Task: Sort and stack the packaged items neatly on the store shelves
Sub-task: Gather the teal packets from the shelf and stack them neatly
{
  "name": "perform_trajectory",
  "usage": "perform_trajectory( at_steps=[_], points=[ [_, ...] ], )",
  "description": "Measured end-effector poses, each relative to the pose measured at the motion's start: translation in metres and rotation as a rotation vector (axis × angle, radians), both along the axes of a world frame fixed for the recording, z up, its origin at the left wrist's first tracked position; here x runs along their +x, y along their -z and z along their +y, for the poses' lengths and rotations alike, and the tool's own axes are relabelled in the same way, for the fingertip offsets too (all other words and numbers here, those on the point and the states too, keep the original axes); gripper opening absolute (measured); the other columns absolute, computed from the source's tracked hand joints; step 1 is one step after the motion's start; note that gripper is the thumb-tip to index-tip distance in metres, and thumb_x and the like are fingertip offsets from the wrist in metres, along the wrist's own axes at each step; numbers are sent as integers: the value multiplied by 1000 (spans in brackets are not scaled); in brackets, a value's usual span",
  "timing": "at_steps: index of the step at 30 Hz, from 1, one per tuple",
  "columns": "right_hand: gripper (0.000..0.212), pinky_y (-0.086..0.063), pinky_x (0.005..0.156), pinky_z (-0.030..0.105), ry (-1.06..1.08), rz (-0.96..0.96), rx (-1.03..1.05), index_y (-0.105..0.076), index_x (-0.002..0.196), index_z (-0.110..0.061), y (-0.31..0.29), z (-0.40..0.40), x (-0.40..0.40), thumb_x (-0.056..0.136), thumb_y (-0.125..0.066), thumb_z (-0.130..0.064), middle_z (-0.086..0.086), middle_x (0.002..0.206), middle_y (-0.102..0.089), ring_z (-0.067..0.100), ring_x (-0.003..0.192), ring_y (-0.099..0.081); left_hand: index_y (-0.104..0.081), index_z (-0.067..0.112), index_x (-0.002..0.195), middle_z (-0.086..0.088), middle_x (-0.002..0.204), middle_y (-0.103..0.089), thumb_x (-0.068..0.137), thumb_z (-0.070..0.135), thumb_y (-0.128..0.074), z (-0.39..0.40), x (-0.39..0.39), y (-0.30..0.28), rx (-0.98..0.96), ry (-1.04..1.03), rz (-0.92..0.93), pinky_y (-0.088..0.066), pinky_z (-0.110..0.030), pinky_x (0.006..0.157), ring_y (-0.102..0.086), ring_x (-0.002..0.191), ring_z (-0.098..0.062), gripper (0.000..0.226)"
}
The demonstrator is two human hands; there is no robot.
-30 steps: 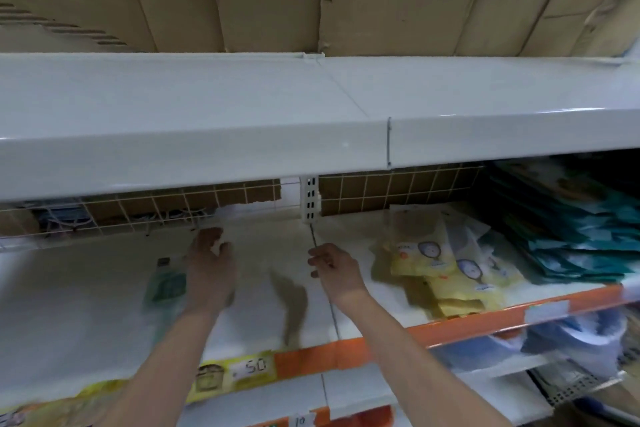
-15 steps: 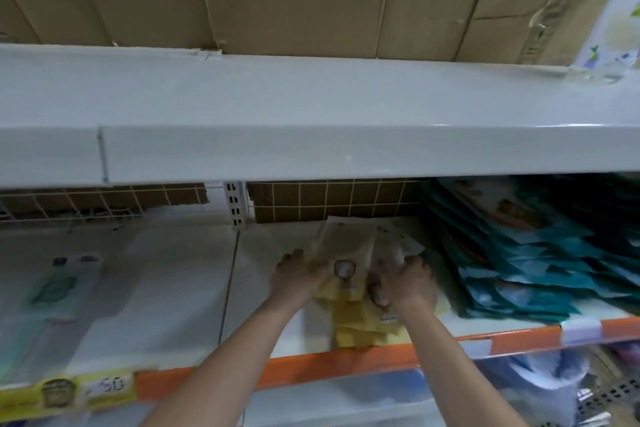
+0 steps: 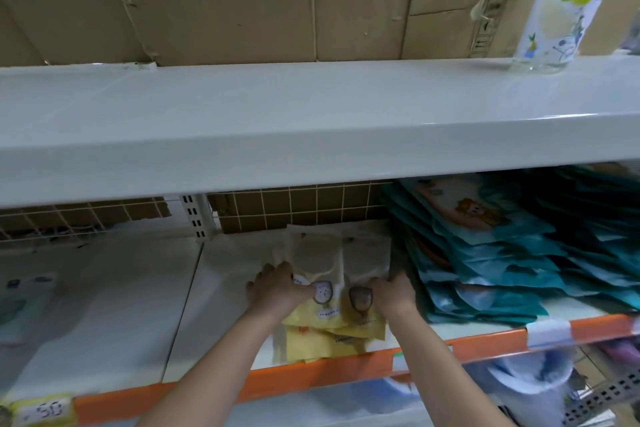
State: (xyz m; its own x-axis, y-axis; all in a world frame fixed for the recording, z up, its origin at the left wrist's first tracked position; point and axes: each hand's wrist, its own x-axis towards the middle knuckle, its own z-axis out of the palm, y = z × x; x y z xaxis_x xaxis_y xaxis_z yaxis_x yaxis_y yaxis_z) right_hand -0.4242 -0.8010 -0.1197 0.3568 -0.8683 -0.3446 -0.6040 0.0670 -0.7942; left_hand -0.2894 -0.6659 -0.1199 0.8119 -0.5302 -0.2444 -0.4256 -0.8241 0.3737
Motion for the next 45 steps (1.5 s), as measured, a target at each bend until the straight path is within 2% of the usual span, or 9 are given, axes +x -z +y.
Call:
perform_trajectory(
  at_steps=[5, 10, 16, 21, 25, 30, 36, 41, 45],
  points=[
    [57, -40, 86, 31, -28, 6, 62, -46, 135, 2, 4, -10, -2, 94, -52, -37, 21, 132, -54, 35, 119, -53, -46, 27, 126, -5, 137, -40, 67, 72, -58, -13, 0, -11, 113, 161, -157, -30, -40, 95, -31, 130, -28, 76],
    [72, -42, 82, 30, -13, -35, 62, -45, 132, 3, 8, -10, -1, 83, -66, -47, 19, 125, -58, 33, 114, -56, -36, 38, 139, 3, 149, -36, 70, 77, -54, -39, 9, -8, -29, 141, 117, -6, -55, 115, -25, 141, -33, 81],
    [80, -52, 89, 42, 106, -226, 272, -47, 128, -1, 12, -12, 7, 68, -82, -40, 14, 109, -60, 30, 98, -60, -45, 40, 130, 7, 134, -53, 82, 64, -54, -41, -2, -4, -80, 215, 42, -23, -43, 110, -36, 133, -27, 54],
    [75, -47, 83, 31, 25, -312, 246, -48, 130, -6, 14, -14, 13, 66, -85, -19, 10, 118, -59, 23, 100, -57, -42, 40, 134, 7, 138, -49, 75, 73, -52, -39, -5, -2, -111, 217, 67, -31, -37, 107, -40, 130, -24, 68],
    [92, -50, 93, 38, 16, -347, 354, -42, 131, -5, 13, -11, 22, 55, -87, -32, 10, 118, -59, 25, 108, -59, -47, 30, 130, 0, 128, -49, 68, 70, -60, -36, 3, 4, -286, 61, 122, -39, -32, 87, -44, 115, -23, 75],
    [59, -52, 74, 31, -55, -283, 353, -46, 125, -10, 14, -19, 11, 74, -77, -16, 0, 90, -56, 16, 82, -58, -51, 18, 129, -10, 129, -51, 71, 67, -55, -23, 14, 22, -477, -245, 275, -49, -45, 93, -55, 112, -30, 76],
    [61, -55, 78, 33, -254, -300, 361, -57, 116, -24, -3, 3, 18, 61, -83, -24, -1, 98, -69, 18, 91, -65, -56, 31, 123, 4, 124, -56, 62, 82, -47, 5, 9, 9, -557, -249, 296, -38, -41, 100, -48, 121, -26, 80],
    [50, -51, 62, 14, -382, -504, 286, -57, 118, -17, -18, 53, 55, 73, -77, -6, -2, 101, -66, 12, 92, -64, -55, 19, 113, 2, 105, -67, 63, 35, -80, 43, 30, -13, -964, -243, 470, -51, -19, 66, -66, 97, -17, 59],
    [54, -51, 70, 12, -487, -674, 165, -50, 110, -40, -33, 99, 87, 79, -71, -2, -17, 105, -63, -1, 97, -62, -37, 20, 143, 7, 139, -48, 67, 30, -79, 86, 49, -35, -1062, -246, 378, -44, -34, 101, -49, 123, -10, 88]
  ],
)
